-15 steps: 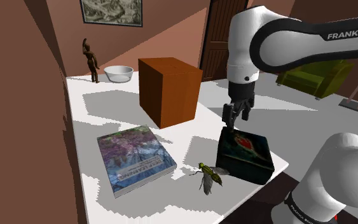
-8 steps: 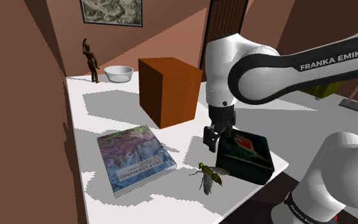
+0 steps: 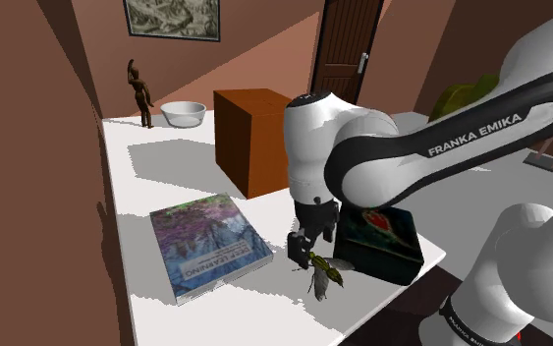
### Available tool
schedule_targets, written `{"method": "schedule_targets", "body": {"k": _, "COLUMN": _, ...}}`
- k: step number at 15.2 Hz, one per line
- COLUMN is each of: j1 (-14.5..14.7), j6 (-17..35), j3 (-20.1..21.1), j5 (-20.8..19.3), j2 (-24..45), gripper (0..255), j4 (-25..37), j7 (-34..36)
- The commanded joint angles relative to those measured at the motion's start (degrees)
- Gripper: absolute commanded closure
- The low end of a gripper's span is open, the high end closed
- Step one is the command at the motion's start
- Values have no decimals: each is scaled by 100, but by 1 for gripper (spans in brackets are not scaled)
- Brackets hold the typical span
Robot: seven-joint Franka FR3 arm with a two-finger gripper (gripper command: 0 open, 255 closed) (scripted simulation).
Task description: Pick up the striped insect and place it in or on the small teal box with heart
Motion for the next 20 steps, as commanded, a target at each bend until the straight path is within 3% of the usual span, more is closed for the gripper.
{"method": "schedule_targets", "body": {"k": 1, "j1": 0, "j6": 196, "j3": 38, "j5": -13, "j2": 102, "gripper": 0, "j4": -96, "j7": 33}}
{"method": "schedule_targets", "body": {"k": 6, "j1": -13, "j6": 598, "j3": 83, "j5": -41, "j2": 262, "gripper": 0, "j4": -348, "j7": 71}}
{"method": "schedule_targets", "body": {"k": 13, "j1": -13, "j6": 597, "j3": 83, "j5": -41, "j2": 262, "gripper": 0, "j4": -347, "j7": 71}}
{"method": "schedule_targets", "body": {"k": 14, "j1": -13, "j6": 597, "j3": 83, "j5": -41, "j2": 262, "gripper": 255, "j4": -347, "j7": 71}}
{"method": "schedule_targets", "body": {"k": 20, "j1": -13, "j6": 600, "j3": 83, "j5": -41, "j2": 262, "gripper": 255, "j4": -349, "j7": 71}}
